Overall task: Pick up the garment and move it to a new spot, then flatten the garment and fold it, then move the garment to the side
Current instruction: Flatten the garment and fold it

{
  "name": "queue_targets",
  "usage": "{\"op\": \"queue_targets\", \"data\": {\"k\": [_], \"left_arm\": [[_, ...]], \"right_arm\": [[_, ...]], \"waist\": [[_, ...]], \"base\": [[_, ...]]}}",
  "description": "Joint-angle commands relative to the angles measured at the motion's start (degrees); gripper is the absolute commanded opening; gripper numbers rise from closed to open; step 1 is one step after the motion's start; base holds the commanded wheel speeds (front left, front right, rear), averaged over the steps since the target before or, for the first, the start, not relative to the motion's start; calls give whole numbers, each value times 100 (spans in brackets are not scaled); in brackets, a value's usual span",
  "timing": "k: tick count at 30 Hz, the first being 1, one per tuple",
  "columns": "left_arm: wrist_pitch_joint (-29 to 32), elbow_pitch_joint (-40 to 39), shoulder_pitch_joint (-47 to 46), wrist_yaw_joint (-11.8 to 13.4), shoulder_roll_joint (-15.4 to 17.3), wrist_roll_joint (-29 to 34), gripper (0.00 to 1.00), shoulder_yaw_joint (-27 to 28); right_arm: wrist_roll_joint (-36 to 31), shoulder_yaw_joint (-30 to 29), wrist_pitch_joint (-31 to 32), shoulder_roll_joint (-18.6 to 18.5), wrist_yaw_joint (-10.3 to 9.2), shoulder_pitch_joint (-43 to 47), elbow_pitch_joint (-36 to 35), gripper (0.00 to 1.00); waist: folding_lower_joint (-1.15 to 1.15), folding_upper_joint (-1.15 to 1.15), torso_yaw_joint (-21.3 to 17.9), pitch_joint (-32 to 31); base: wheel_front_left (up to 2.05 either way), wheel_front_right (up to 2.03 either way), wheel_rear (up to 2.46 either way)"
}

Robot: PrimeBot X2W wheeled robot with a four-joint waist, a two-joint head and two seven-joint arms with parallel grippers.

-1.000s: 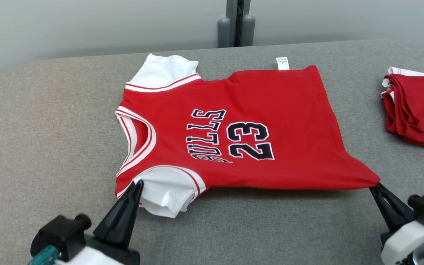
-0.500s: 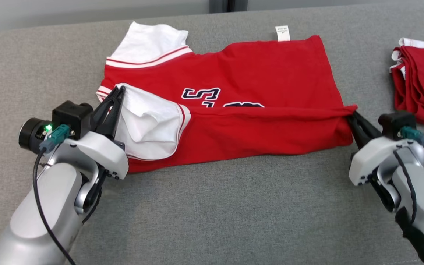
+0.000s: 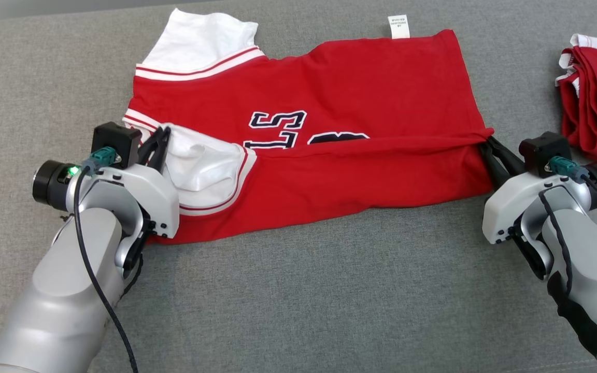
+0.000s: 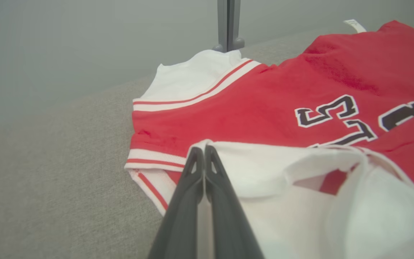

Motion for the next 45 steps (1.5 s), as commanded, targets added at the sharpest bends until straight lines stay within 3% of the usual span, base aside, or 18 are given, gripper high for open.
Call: {"op": "queue_targets", "data": {"k": [1, 3, 4, 5, 6, 12, 17, 22, 28, 34, 35, 36, 38, 45], "left_arm": [[3, 65, -82, -35, 11, -25, 11, -6], [62, 202, -89, -64, -39, -57, 29, -25], [100, 256, -88, -55, -54, -64, 46, -41], [96, 296, -91, -30, -62, -68, 97, -45], [58, 311, -96, 13, -71, -82, 100, -25], [-280, 71, 280, 109, -69, -297, 100, 154], [-478, -576, 939, 109, 32, -668, 100, 413], [-376, -1251, 1623, 81, 221, -948, 100, 535], [52, -2164, 2563, 272, 549, -1249, 100, 614], [365, -2570, 2982, 465, 796, -1327, 100, 621], [402, -2584, 3011, 468, 807, -1350, 94, 626], [415, -2591, 3026, 457, 833, -1346, 73, 618], [456, -2554, 3014, 469, 838, -1393, 49, 645], [591, -2228, 2778, 338, 811, -1491, 27, 620]], "right_arm": [[52, 17, -26, -17, 1, 39, 34, 43], [95, 58, -26, -39, 0, 82, 45, 100], [98, 30, -26, -67, 0, 94, 15, 100], [114, -8, -26, -82, 0, 119, -34, 100], [83, -51, -26, -106, 1, 150, -85, 100], [-80, -504, -25, -166, 0, 546, -539, 100], [-224, -999, -15, -189, 0, 1052, -928, 100], [-348, -1415, -15, -215, 1, 1448, -1238, 100], [-500, -1782, -15, -156, 0, 1867, -1540, 100], [-610, -1920, -15, -86, 1, 2027, -1656, 100], [-623, -1929, -15, -74, 0, 2042, -1670, 100], [-627, -1930, -15, -63, 1, 2057, -1676, 100], [-632, -1930, -15, -49, 1, 2064, -1690, 100], [-590, -1853, -15, -32, 1, 1988, -1650, 100]], "waist": [[0, 0, 9, -28], [0, 0, 17, -86], [0, 0, 24, -122], [0, 0, 29, -155], [0, 0, 34, -193], [0, 0, 18, -472], [0, 0, 33, -669], [0, 0, 54, -750], [0, 0, 32, -766], [0, 0, 5, -752], [0, 0, 0, -750], [0, 0, -7, -747], [0, 0, -17, -732], [0, 0, -44, -669]], "base": [[0, 0, 0], [0, 0, 0], [0, 0, 0], [0, 0, 0], [0, 0, 0], [0, 0, 0], [0, 0, 0], [0, 0, 0], [0, 0, 0], [0, 0, 0], [0, 0, 0], [0, 0, 0], [0, 0, 0], [0, 0, 0]]}}
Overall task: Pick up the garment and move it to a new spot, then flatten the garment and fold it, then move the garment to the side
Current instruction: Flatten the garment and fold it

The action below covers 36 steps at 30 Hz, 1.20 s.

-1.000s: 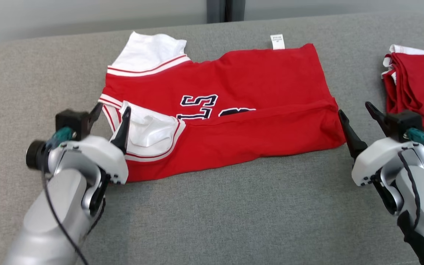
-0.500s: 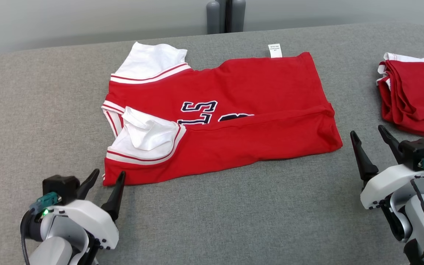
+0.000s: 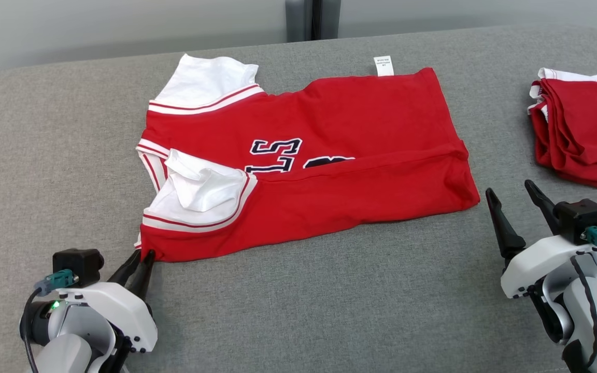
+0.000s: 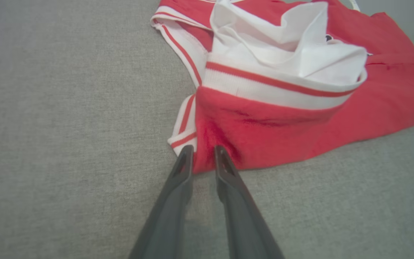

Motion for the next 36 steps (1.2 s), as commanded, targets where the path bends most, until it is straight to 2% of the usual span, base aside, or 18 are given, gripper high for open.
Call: {"op": "queue_targets", "data": {"k": [1, 2, 8, 19, 20, 21, 22, 23, 25, 31, 36], "left_arm": [[10, 67, -122, -45, 24, 7, 10, 5], [6, 116, -148, -56, 12, -1, 0, -1], [-49, 267, -169, -200, 36, 1, 0, -68], [-153, 232, -245, -316, 69, 57, 0, -158], [-160, 235, -256, -320, 66, 57, 0, -164], [-148, 243, -270, -323, 63, 61, 0, -175], [-149, 250, -291, -328, 63, 67, 0, -181], [-151, 252, -306, -337, 58, 63, 0, -189], [-150, 266, -312, -342, 55, 66, 0, -205], [-191, 312, -246, -345, 81, 80, 0, -240], [-195, 234, -122, -396, 115, 15, 0, -267]], "right_arm": [[34, 23, 1, -10, 2, -21, 22, 100], [40, 48, 1, -11, 2, -48, 39, 100], [282, 266, 1, 25, 2, -200, 297, 100], [1091, 1138, 6, 70, 2, -818, 1435, 100], [1170, 1239, 6, 69, 2, -887, 1537, 95], [1258, 1340, 7, 87, 2, -936, 1636, 75], [1340, 1435, 6, 92, 2, -974, 1714, 49], [1418, 1519, 7, 89, 2, -1010, 1799, 35], [1563, 1679, 6, 75, 2, -1081, 1918, 0], [1957, 1977, 3, -50, 2, -1113, 2090, 0], [2155, 1944, 2, -263, 2, -869, 1818, 0]], "waist": [[0, 0, -6, 8], [0, 0, -7, 11], [0, 0, 31, -28], [0, 0, 246, 27], [0, 0, 259, 37], [0, 0, 270, 46], [0, 0, 280, 56], [0, 0, 291, 64], [0, 0, 308, 67], [0, 0, 331, 5], [0, 0, 329, -87]], "base": [[0, 0, 0], [0, 0, 0], [0, 0, 0], [0, 0, 0], [0, 0, 0], [0, 0, 0], [0, 0, 0], [0, 0, 0], [0, 0, 0], [0, 0, 0], [0, 0, 0]]}}
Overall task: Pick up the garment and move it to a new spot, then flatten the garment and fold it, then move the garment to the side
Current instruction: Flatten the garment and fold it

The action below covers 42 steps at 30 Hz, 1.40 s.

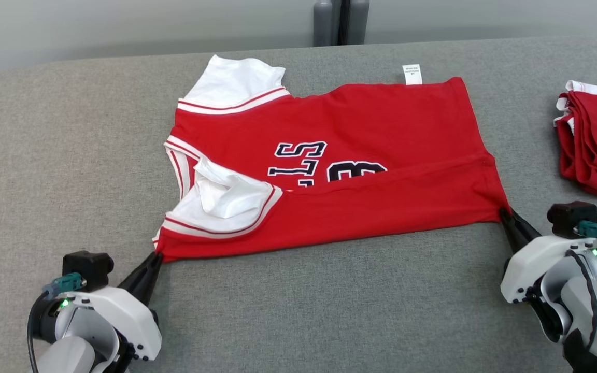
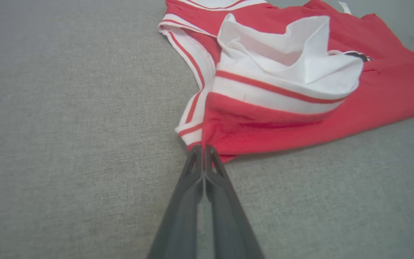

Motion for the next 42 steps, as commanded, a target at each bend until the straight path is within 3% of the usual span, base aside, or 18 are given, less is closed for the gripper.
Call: {"op": "queue_targets", "data": {"k": [1, 8, 22, 33, 41, 42], "left_arm": [[-4, -27, 78, -12, 75, 0, 0, 6], [72, -676, 652, 150, 228, -116, 0, -10], [624, -2147, 1751, 716, 673, -255, 0, -82], [716, -2430, 1915, 905, 840, -273, 0, -2], [761, -2258, 1836, 917, 704, -332, 0, -72], [768, -2237, 1831, 943, 684, -359, 0, -62]], "right_arm": [[57, -36, 2, -106, 0, 137, -52, 0], [304, -15, 2, -409, 0, 814, -609, 0], [564, -12, 9, -1008, 0, 1929, -1411, 0], [532, -108, 264, -1186, 0, 2156, -1890, 0], [548, -117, 595, -1195, 0, 2277, -1977, 0], [534, -137, 598, -1187, 0, 2288, -1968, 4]], "waist": [[0, 0, -9, -24], [0, 0, -17, -152], [0, 0, 16, -231], [0, 0, -3, -310], [0, 0, 16, -335], [0, 0, 20, -338]], "base": [[0, 0, 0], [0, 0, 0], [0, 0, 0], [0, 0, 0], [0, 0, 0], [0, 0, 0]]}}
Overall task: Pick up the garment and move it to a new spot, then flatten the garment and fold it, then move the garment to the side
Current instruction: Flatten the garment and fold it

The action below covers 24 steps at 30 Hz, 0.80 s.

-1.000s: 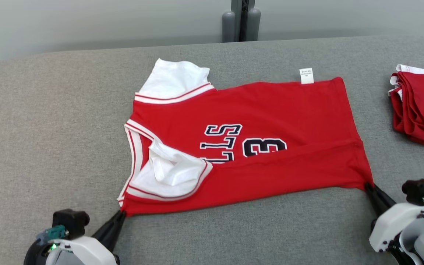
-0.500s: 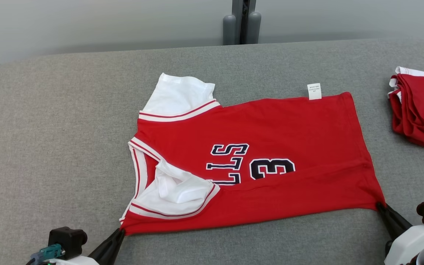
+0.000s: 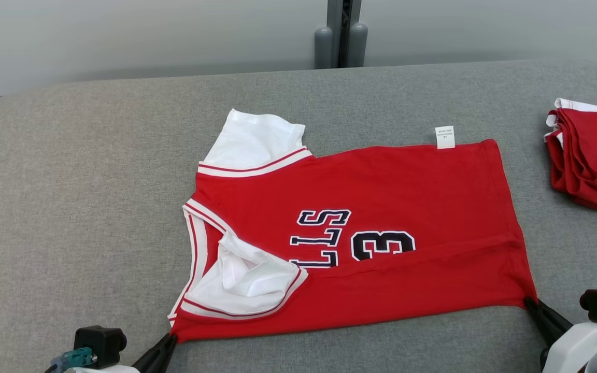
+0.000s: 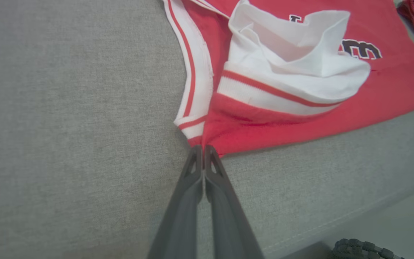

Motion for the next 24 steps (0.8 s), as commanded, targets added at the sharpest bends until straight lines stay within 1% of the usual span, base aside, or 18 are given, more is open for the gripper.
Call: {"op": "queue_targets", "data": {"k": [1, 2, 3, 4, 5, 7, 10, 13, 17, 21, 24], "left_arm": [[22, 51, -52, 68, 23, -19, 0, 31], [28, 80, -57, 78, 9, -24, 22, 34], [4, 105, -70, 112, -3, 1, 37, 34], [-38, 138, -75, 139, -33, 6, 67, 50], [-74, 160, -90, 170, -57, 36, 100, 55], [-153, 202, -117, 242, -135, 15, 100, 96], [-263, 181, -138, 330, -127, 46, 100, 182], [-576, 92, -199, 432, -197, 90, 100, 366], [-1048, 59, -259, 568, -367, 92, 100, 606], [-1509, -3, -288, 664, -563, 175, 100, 721], [-1801, 24, -271, 727, -707, 250, 100, 767]], "right_arm": [[-14, -34, 59, -10, -2, 122, 68, 34], [-40, -58, 38, 1, -2, 122, 82, 89], [-66, -84, 8, 16, -2, 123, 91, 100], [-84, -126, -45, 37, -2, 119, 98, 100], [-100, -166, -94, 60, -2, 109, 93, 100], [-196, -253, -195, 87, -1, 63, 87, 100], [-370, -437, -360, 101, -1, 1, 104, 100], [-666, -715, -482, 157, -1, -66, 109, 100], [-1000, -1137, -546, 414, 0, -89, -105, 100], [-1478, -1585, -542, 713, -1, 21, -544, 100], [-1822, -1797, -540, 945, -1, 162, -832, 100]], "waist": [[0, 0, 3, -5], [0, 0, 3, -12], [0, 0, 0, -19], [0, 0, -3, -31], [0, 0, -8, -43], [0, 0, -22, -79], [0, 0, -45, -150], [0, 0, -63, -233], [0, 0, -108, -369], [0, 0, -159, -517], [0, 0, -191, -636]], "base": [[0, 0, 0], [0, 0, 0], [0, 0, 0], [0, 0, 0], [0, 0, 0], [0, 0, 0], [0, 0, 0], [0, 0, 0], [0, 0, 0], [0, 0, 0], [0, 0, 0]]}}
